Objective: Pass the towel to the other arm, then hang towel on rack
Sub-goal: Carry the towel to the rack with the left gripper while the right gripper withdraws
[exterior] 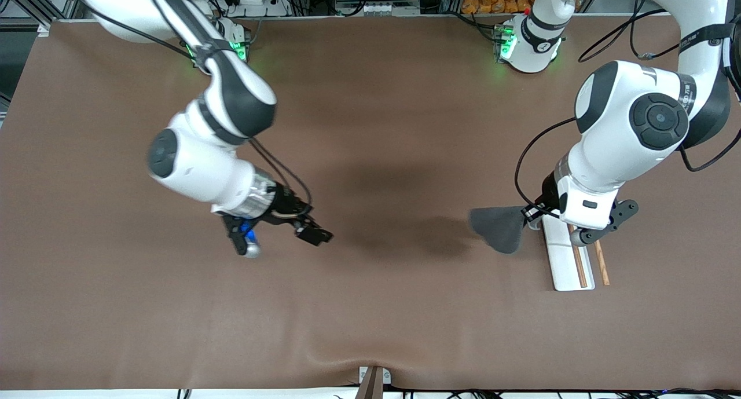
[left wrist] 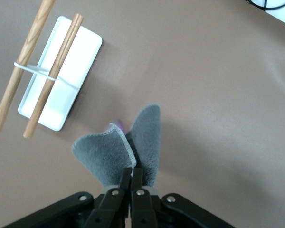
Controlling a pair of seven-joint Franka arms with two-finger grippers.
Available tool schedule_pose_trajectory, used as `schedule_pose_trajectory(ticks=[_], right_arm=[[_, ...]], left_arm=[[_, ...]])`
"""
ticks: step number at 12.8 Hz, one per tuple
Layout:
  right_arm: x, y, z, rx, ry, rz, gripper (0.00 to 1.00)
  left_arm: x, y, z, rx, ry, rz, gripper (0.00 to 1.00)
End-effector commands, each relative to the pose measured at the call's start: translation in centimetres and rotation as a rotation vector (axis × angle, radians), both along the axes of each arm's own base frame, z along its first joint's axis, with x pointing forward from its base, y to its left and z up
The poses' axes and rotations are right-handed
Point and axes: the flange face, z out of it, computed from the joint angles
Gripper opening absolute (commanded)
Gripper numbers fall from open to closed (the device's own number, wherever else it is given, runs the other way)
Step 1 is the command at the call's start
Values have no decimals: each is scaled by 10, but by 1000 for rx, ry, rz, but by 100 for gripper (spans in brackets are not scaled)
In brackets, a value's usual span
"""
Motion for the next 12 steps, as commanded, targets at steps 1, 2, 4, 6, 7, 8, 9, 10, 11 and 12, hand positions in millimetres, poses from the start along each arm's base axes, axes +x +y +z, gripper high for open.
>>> schedule_pose_trajectory(ticks=[1,2,4,6,7,8,9,10,11,12], right_arm=[[-9,-52,28,-35,53,100,100],[-12,-72,36,-47,74,128,100],[-16,-103,48,-76,99,172,100],[-24,-133,53,-204,102,276,100],[-28,-142,56,-247,103,341,100],[-33,-157,62,-272,109,401,100],[-38,-171,68,-303,108,471,100],[-43,-189,78,-368,99,550,100],[-48,-204,86,-438,102,630,100],[-52,-213,94,-461,100,687,100]], left_arm=[[4,20,4,36,-5,-117,0],[6,29,3,44,-5,-160,0],[11,47,0,60,-6,-248,0],[17,63,-9,72,0,-315,0],[21,70,-17,74,5,-331,0],[27,86,-21,100,-6,-347,0],[31,89,-23,133,-21,-403,0],[33,90,-26,158,-25,-447,0],[34,92,-28,170,-26,-461,0],[35,95,-30,191,-24,-477,0]])
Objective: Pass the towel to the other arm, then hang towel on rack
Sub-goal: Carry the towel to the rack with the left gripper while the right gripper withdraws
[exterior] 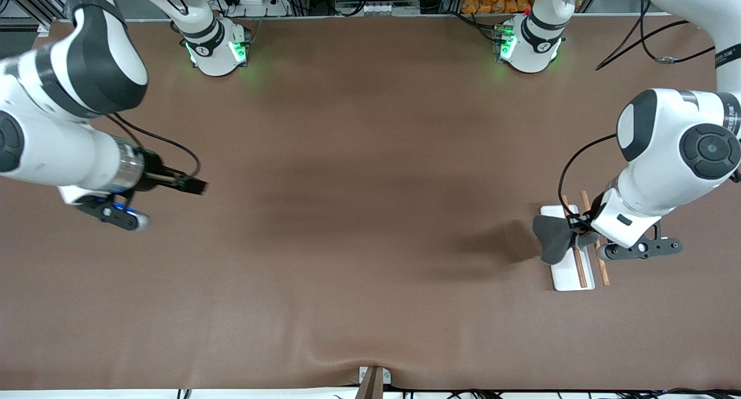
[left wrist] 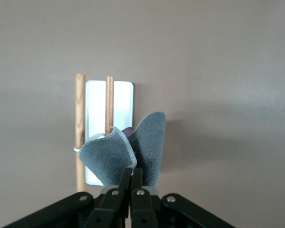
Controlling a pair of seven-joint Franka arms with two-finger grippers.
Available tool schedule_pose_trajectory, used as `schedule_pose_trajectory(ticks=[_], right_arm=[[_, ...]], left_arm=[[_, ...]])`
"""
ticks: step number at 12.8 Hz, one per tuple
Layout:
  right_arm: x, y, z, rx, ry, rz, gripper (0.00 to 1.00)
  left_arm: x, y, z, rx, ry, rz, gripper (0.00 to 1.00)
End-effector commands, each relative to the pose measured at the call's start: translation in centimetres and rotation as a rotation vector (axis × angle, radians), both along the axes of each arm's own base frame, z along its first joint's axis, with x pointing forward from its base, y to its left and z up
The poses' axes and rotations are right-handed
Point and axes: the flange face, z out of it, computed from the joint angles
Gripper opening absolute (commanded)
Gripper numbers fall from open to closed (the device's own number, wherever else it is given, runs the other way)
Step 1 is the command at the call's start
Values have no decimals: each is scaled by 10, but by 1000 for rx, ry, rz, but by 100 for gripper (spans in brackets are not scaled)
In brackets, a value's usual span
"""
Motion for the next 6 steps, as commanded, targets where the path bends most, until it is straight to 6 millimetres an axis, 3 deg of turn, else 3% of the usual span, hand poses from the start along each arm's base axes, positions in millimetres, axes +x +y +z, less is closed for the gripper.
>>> schedule_pose_trajectory(ticks=[1,6], right_arm=[[-15,-35,25,-56,-2,131,100],[-20,-115,49,-26,-28,253,100]], left_arm=[[6,6,3,61,-30,-55,0],[15,59,-9,84,-32,-83,0]])
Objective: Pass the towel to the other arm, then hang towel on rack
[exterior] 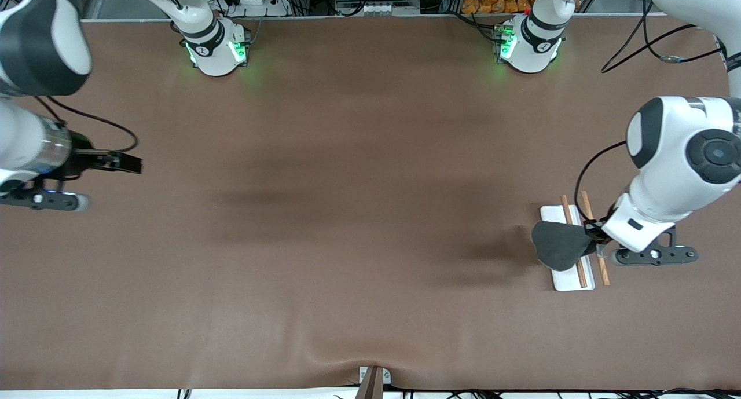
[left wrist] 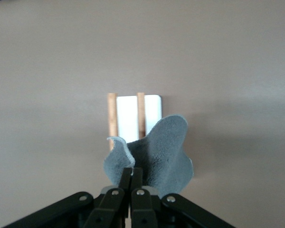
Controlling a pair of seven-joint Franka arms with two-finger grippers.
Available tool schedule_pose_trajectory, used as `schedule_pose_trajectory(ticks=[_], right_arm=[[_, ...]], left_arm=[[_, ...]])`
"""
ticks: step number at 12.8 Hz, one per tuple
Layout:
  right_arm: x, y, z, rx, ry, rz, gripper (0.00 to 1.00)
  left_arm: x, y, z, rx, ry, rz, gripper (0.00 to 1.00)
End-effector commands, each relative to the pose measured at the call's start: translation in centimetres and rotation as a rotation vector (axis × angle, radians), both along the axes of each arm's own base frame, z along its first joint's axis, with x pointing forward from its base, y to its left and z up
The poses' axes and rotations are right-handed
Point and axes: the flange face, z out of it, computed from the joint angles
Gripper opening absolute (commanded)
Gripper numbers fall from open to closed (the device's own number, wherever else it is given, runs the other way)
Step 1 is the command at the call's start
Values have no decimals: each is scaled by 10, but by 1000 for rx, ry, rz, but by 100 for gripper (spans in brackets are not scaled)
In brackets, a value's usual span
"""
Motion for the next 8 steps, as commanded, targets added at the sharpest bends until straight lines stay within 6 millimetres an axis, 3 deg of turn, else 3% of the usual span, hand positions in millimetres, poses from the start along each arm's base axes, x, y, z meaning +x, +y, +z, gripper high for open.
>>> schedule_pose_trajectory(ticks=[1,3,8], right_arm=[[-15,-25,24,-2,-24,69,100],[-22,-39,42,-3,-51,95,100],[-41,-61,89,-12,-145,60,100]], left_arm=[[4,19,-9,20,4,-22,0],[3,33,-26,20,35,-1,0],[-4,59,-48,20,79,31,0]])
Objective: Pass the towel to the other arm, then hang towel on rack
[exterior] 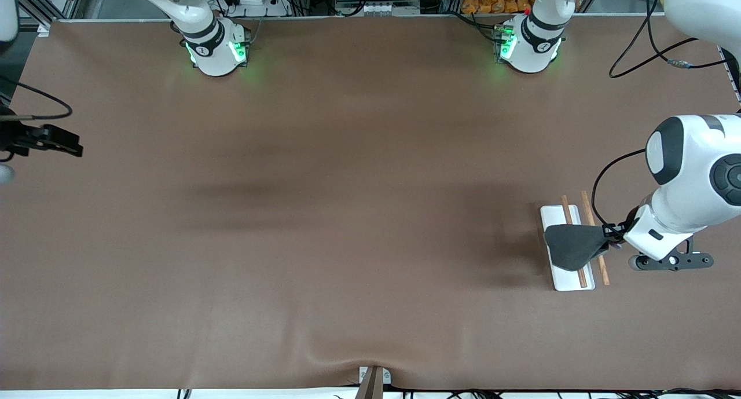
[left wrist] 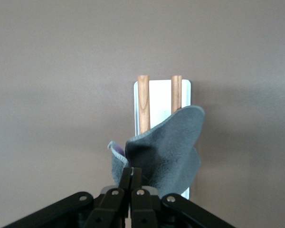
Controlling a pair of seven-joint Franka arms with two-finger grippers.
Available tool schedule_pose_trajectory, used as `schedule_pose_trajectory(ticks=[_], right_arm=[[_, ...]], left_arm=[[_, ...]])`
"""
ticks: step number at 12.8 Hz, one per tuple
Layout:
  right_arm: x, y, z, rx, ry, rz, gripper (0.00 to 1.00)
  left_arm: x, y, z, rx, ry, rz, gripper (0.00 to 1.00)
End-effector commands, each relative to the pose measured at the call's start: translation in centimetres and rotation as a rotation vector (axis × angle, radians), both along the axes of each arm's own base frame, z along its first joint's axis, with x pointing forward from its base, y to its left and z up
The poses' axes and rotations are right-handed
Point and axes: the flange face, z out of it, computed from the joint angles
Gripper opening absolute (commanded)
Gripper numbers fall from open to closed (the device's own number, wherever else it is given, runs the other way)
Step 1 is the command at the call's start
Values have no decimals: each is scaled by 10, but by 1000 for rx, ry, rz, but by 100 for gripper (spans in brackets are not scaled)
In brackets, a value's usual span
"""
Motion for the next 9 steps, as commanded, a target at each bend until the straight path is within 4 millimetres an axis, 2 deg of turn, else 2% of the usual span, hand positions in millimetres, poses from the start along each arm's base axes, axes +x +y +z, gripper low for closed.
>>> schedule_pose_trajectory(ticks=[1,3,5,7,9], right_arm=[[-19,-10,29,-6,-49,-22,100],[-29,-19,43,19,-72,-69,100],[-43,-17,57,32,-88,-144,100],[-44,-18,56,33,-76,-153,100],[-46,-14,54,45,-67,-135,100]], left_arm=[[-6,11,-1,15,4,-14,0],[-7,27,0,6,12,-39,0],[-8,48,-2,2,21,-50,0],[-9,62,-7,-1,31,-46,0],[-8,65,-14,-4,40,-44,0]])
